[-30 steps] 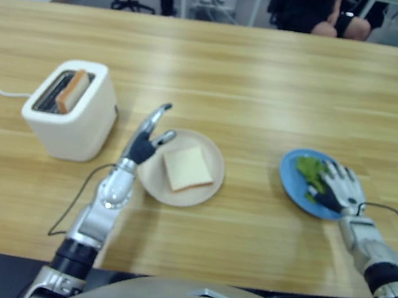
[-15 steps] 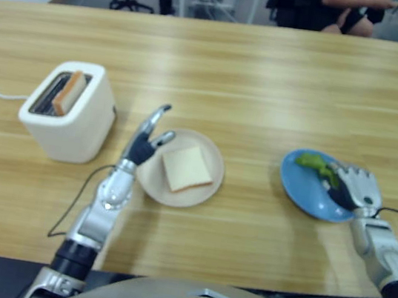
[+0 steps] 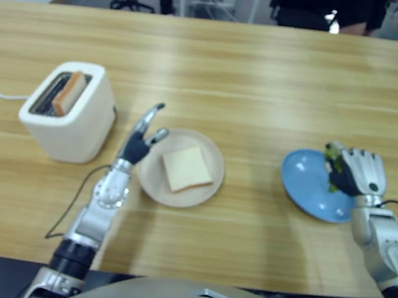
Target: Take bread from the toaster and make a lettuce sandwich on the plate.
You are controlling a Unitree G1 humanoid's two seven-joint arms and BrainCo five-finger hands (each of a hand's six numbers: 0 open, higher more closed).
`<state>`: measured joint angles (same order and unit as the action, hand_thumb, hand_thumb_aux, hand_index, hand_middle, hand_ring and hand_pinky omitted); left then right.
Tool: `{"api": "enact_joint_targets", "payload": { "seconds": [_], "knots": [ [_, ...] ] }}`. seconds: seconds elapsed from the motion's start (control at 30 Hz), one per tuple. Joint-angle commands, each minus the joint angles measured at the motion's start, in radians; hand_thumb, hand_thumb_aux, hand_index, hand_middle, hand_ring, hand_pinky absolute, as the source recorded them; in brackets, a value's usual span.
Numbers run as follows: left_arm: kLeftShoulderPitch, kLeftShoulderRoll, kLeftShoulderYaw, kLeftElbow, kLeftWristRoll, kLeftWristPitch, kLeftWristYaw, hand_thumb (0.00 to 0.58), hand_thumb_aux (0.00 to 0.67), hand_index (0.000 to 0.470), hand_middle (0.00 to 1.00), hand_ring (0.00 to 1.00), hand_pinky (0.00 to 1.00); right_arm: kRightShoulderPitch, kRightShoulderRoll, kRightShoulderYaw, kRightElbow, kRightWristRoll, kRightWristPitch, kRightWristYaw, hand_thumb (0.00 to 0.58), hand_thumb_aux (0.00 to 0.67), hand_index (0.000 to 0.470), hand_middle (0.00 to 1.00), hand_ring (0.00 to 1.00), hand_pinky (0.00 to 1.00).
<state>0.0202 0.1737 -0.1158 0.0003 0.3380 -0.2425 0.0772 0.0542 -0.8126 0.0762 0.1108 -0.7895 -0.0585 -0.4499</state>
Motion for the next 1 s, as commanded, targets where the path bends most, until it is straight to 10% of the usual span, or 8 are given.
{"api": "enact_joint_targets", "payload": {
  "seconds": [0.03, 0.67, 0.7, 0.73, 0.77, 0.8, 0.83, 1.0],
  "knots": [
    [-0.004, 0.008, 0.018, 0.026, -0.019, -0.001, -0.004, 0.000, 0.000, 0.000, 0.00, 0.00, 0.00, -0.005, 0.012, -0.010, -0.012, -0.007, 0.007, 0.037, 0.580, 0.670, 0.460, 1.00, 1.00, 1.00],
    [-0.010, 0.007, 0.020, 0.063, -0.022, -0.014, 0.011, 0.000, 0.000, 0.000, 0.00, 0.00, 0.00, -0.039, 0.009, 0.007, 0.043, -0.025, -0.019, 0.102, 0.580, 0.670, 0.460, 1.00, 1.00, 1.00],
    [-0.008, 0.007, 0.021, 0.063, -0.021, -0.015, 0.012, 0.000, 0.000, 0.000, 0.00, 0.00, 0.00, -0.042, 0.003, 0.020, 0.071, -0.038, -0.020, 0.109, 0.580, 0.670, 0.460, 0.57, 0.57, 0.57],
    [-0.006, 0.007, 0.021, 0.064, -0.021, -0.015, 0.013, 0.000, 0.000, 0.000, 0.00, 0.00, 0.00, -0.039, -0.006, 0.033, 0.088, -0.056, -0.019, 0.120, 0.580, 0.670, 0.460, 0.57, 0.57, 0.57],
    [-0.006, 0.007, 0.021, 0.066, -0.020, -0.016, 0.013, 0.000, 0.000, 0.000, 0.00, 0.00, 0.00, -0.032, -0.019, 0.046, 0.104, -0.069, -0.026, 0.131, 0.268, 0.179, 0.123, 0.00, 0.00, 0.00],
    [-0.007, 0.007, 0.020, 0.068, -0.020, -0.016, 0.013, 0.000, 0.000, 0.000, 0.00, 0.00, 0.00, -0.021, -0.030, 0.052, 0.110, -0.084, -0.029, 0.133, 0.268, 0.179, 0.123, 0.00, 0.00, 0.00],
    [-0.007, 0.007, 0.020, 0.071, -0.019, -0.016, 0.013, 0.000, 0.000, 0.000, 0.00, 0.00, 0.00, -0.005, -0.045, 0.056, 0.111, -0.096, -0.036, 0.131, 0.000, 0.000, 0.000, 0.00, 0.00, 0.00],
    [-0.003, 0.007, 0.019, 0.070, -0.016, -0.015, 0.015, 0.000, 0.000, 0.000, 0.00, 0.00, 0.00, 0.096, -0.115, 0.039, 0.047, -0.108, -0.071, 0.150, 0.000, 0.000, 0.000, 0.00, 0.00, 0.00]
  ]
}}
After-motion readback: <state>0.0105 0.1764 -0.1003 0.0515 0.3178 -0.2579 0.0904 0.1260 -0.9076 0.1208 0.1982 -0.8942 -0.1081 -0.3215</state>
